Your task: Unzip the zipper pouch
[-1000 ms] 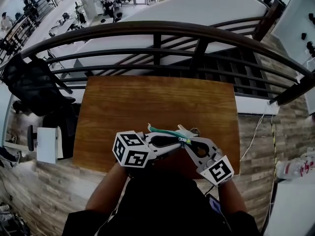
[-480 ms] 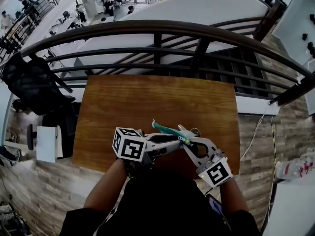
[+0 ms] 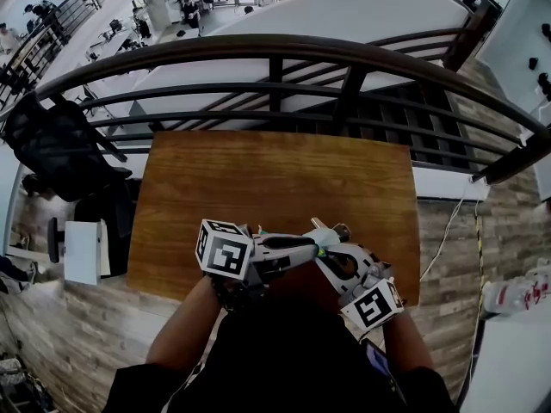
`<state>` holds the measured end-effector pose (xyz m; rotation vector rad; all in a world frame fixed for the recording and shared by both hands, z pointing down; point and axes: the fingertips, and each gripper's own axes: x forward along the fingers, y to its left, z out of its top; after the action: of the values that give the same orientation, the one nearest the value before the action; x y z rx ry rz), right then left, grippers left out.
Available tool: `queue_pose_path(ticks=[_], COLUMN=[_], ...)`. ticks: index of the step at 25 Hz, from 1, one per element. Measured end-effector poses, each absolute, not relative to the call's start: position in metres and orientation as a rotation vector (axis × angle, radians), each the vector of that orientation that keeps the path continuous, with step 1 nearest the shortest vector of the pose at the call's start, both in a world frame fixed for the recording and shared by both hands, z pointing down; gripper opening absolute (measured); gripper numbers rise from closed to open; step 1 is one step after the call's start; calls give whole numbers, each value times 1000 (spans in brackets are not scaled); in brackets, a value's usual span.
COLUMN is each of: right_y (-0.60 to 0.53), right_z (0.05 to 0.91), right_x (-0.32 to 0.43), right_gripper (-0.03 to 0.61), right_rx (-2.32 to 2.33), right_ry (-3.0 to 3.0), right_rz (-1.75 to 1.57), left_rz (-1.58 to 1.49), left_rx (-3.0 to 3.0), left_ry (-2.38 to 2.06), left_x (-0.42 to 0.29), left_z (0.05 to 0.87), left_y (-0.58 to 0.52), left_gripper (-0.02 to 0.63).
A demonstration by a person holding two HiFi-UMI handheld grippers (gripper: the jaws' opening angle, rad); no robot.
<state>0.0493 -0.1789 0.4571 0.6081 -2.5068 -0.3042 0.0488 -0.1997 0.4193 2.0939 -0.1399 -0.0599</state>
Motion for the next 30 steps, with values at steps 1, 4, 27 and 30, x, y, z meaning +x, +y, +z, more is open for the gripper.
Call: queue_pose_path(ticks=[1,4,27,30], right_y=[-178,-178,-177,-177], right_z=[460,464,468,473], right_x=[48,47,47,48], right_gripper=[12,12,12,12], right_rx=[602,590,619,621], right_ry=[-2500,-2505,-2518,-2526], right_rz=[-312,-294,-236,-230], left_rz=[-30,47,43,58], left_rx=[2111,2150,2070,2068], left_ry=[-156,-187,-212,-231], left_x=[49,49,39,39], left_z=[423,430,444,449], left_y=[-200,-198,-186,-187], left_gripper=[95,84,30,18])
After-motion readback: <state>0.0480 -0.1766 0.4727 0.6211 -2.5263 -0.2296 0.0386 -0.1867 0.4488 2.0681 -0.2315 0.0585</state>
